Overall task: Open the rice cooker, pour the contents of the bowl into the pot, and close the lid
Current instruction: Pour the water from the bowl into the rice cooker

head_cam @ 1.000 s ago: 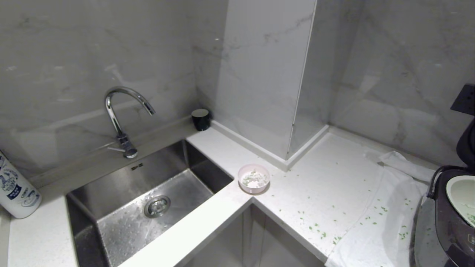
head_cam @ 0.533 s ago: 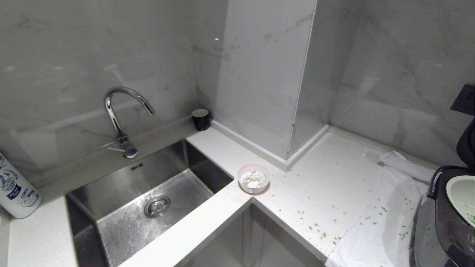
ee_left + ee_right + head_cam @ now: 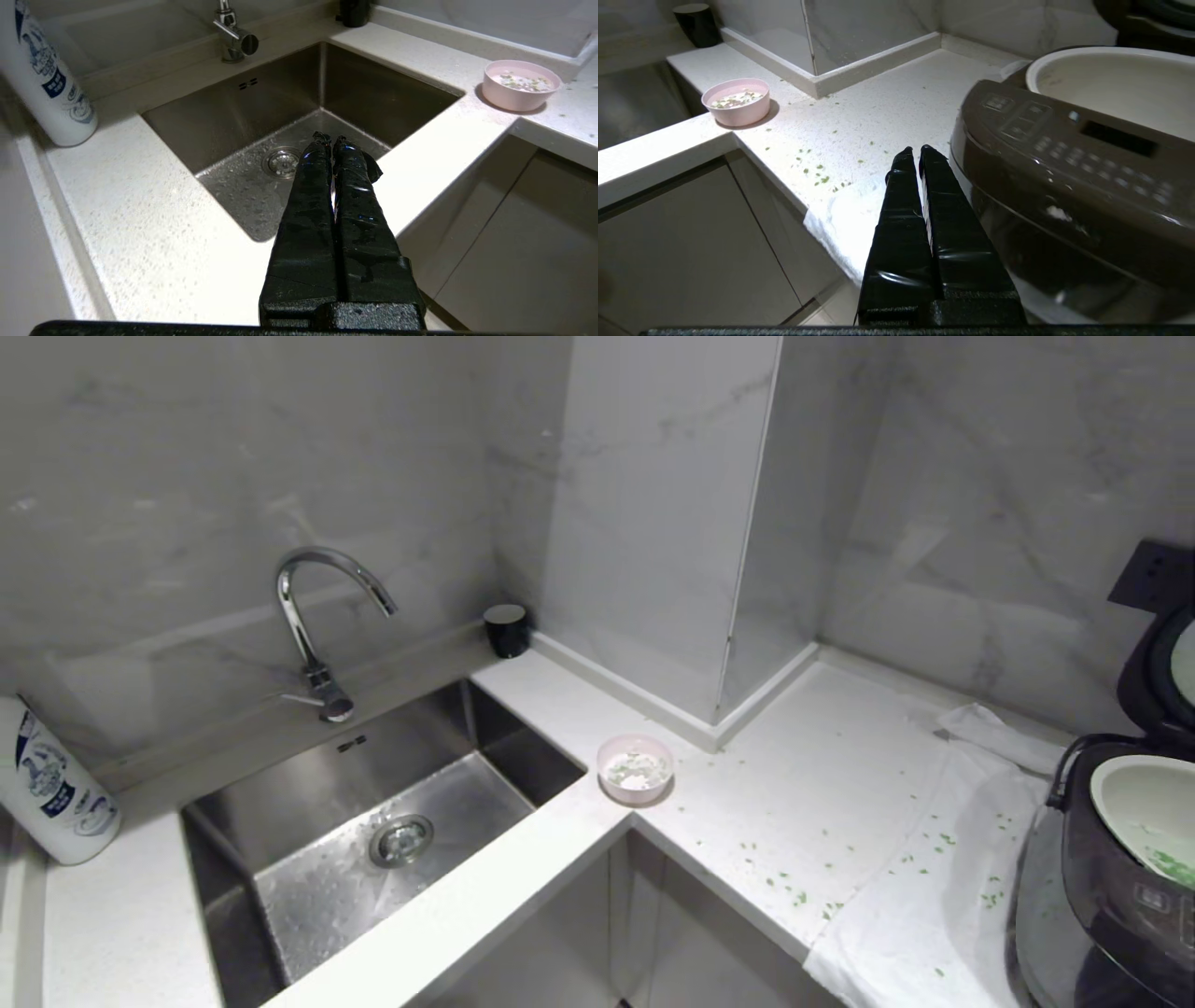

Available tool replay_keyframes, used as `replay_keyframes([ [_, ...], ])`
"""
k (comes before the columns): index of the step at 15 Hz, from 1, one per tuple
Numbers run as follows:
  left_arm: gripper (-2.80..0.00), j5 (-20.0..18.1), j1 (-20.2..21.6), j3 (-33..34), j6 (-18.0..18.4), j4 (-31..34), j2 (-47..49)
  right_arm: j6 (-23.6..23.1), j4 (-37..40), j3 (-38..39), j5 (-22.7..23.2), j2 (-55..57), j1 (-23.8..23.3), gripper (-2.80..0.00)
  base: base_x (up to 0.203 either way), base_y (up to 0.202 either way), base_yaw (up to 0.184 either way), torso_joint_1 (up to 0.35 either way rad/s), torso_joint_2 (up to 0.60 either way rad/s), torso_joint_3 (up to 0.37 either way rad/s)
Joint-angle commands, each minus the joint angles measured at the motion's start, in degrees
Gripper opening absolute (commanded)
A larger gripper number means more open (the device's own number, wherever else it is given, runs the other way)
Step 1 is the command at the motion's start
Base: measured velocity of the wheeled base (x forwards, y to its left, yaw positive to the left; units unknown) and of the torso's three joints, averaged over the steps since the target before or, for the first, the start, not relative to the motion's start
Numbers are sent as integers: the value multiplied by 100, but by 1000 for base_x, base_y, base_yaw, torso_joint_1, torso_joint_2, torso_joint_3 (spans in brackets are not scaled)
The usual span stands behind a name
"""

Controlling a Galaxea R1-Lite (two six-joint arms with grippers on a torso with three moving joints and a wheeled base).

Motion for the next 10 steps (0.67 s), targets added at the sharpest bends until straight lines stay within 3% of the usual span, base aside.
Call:
replay_keyframes([
  [1,-280,-3,1,35,8,-2,-2,-2,-1,9,5,-1,0,-280,-107,0,9,-25,-20,9],
  [5,-280,-12,1,35,16,-2,-2,-2,-1,9,-4,7,0,-280,0,1,-14,8,-1,-5],
  [10,-280,-12,1,35,16,-2,-2,-2,-1,9,3,4,0,-280,4,6,-162,2,3,2],
])
